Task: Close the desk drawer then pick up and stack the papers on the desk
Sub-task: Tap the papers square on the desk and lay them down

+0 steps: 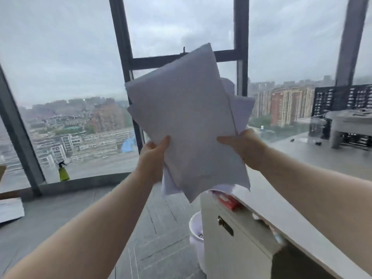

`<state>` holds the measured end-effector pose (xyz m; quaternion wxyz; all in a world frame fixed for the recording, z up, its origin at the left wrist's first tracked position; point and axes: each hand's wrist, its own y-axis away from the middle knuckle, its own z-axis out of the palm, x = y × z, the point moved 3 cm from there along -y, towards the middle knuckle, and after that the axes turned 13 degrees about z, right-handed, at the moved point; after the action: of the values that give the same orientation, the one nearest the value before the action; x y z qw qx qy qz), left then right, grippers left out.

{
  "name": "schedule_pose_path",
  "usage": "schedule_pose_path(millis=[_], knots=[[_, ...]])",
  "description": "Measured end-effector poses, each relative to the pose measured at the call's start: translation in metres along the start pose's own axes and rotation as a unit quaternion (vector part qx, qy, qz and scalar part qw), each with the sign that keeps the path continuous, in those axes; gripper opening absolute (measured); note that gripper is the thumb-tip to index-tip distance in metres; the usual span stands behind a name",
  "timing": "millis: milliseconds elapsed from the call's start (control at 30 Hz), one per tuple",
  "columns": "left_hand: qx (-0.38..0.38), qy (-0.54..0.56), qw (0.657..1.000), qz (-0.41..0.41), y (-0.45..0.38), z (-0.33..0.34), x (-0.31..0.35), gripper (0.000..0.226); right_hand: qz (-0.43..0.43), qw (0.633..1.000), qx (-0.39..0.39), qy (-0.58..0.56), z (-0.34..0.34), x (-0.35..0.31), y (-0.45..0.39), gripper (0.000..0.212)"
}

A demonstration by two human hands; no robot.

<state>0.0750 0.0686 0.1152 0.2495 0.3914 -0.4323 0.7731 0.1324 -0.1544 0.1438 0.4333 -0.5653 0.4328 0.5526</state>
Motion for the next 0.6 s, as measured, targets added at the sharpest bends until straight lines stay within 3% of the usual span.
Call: schedule_pose_path(millis=[133,233,367,600], knots=[[-0.053,0.046,0.997,0.012,0.015,0.084,0.014,0.006,-0.019,0.998,0.054,-0.004,-0.078,-0.03,0.022,0.016],[-0.077,0.065,0.995,0.008,0.03,0.135,0.004,0.02,0.0,0.995,0.102,-0.002,-0.132,-0.033,0.039,0.037],[-0.101,0.067,0.993,-0.004,0.058,0.194,-0.02,0.015,0.005,0.991,0.131,-0.02,-0.192,-0.021,0.058,0.013],[-0.167,0.061,0.983,-0.032,0.091,0.269,-0.042,0.012,-0.013,0.983,0.179,-0.033,-0.268,-0.008,0.079,0.015]])
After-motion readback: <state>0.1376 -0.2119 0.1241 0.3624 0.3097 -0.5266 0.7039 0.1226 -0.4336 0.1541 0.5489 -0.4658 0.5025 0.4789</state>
